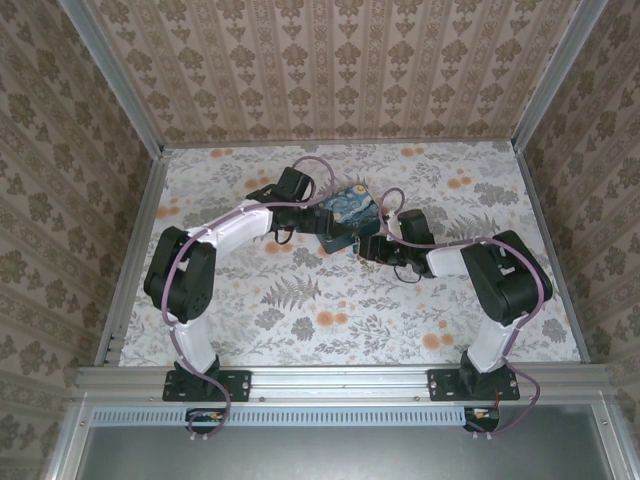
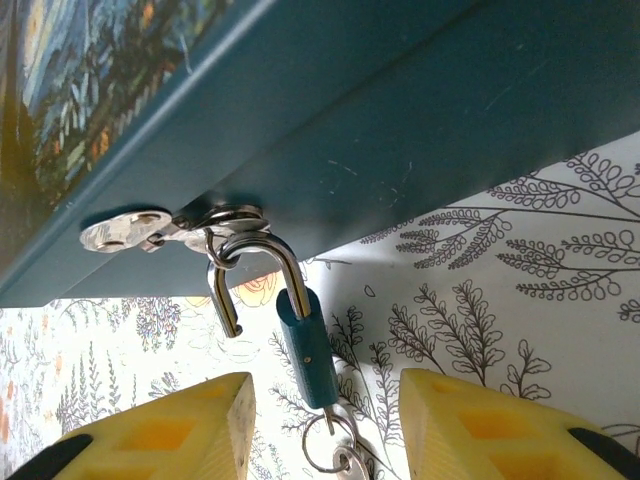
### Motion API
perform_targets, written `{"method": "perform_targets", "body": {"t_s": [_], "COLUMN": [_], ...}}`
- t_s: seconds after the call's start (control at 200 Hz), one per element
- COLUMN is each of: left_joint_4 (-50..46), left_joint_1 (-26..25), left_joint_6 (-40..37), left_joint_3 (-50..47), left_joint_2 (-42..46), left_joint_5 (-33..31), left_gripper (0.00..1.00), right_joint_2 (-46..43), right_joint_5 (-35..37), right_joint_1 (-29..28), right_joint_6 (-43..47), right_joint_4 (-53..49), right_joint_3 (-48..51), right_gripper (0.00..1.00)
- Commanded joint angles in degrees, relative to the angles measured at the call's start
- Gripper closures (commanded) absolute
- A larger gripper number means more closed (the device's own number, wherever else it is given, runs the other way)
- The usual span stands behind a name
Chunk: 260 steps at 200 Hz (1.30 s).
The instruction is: Unlock the padlock with the key
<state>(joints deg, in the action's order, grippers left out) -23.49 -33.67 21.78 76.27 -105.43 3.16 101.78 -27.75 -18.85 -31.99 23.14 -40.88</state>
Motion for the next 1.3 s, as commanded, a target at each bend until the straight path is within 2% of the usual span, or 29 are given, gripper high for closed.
{"method": "perform_targets", "body": {"t_s": [0.0,0.51,0.625,0.81,0.97,1.295], "left_joint_4": [-1.0,-1.0,-1.0,-1.3,-1.3,-1.7], "left_joint_1": [-0.2,-0.4,-0.4,-0.4,-0.6,-1.7], "left_joint_6": [-1.1,-1.0,-1.0,-1.0,-1.1,-1.7], "left_joint_3": [1.9,2.0,1.8,1.3,0.6,-0.1], "left_joint_2": [-1.2,-1.5,-1.5,-1.4,-1.4,-1.5], "left_joint_5": [-0.8,-0.9,-0.8,-1.4,-2.2,-4.5], "left_gripper": [0.00,0.00,0.00,0.00,0.00,0.00], "right_joint_2": [1.7,2.6,2.8,2.0,0.0,-1.0], "right_joint_5": [-1.3,-0.4,0.3,3.1,5.6,6.0], "right_joint_1": [-0.8,-2.3,-2.4,-2.3,-2.3,-1.5], "right_joint_6": [-0.6,0.2,0.1,-0.8,-2.4,-9.4], "right_joint_4": [0.2,-1.8,-2.2,-3.0,-3.1,1.9], "right_joint_3": [-1.4,-2.9,-3.1,-2.4,-1.0,1.8], "right_gripper": [0.57,0.64,0.71,0.91,1.00,1.00]}}
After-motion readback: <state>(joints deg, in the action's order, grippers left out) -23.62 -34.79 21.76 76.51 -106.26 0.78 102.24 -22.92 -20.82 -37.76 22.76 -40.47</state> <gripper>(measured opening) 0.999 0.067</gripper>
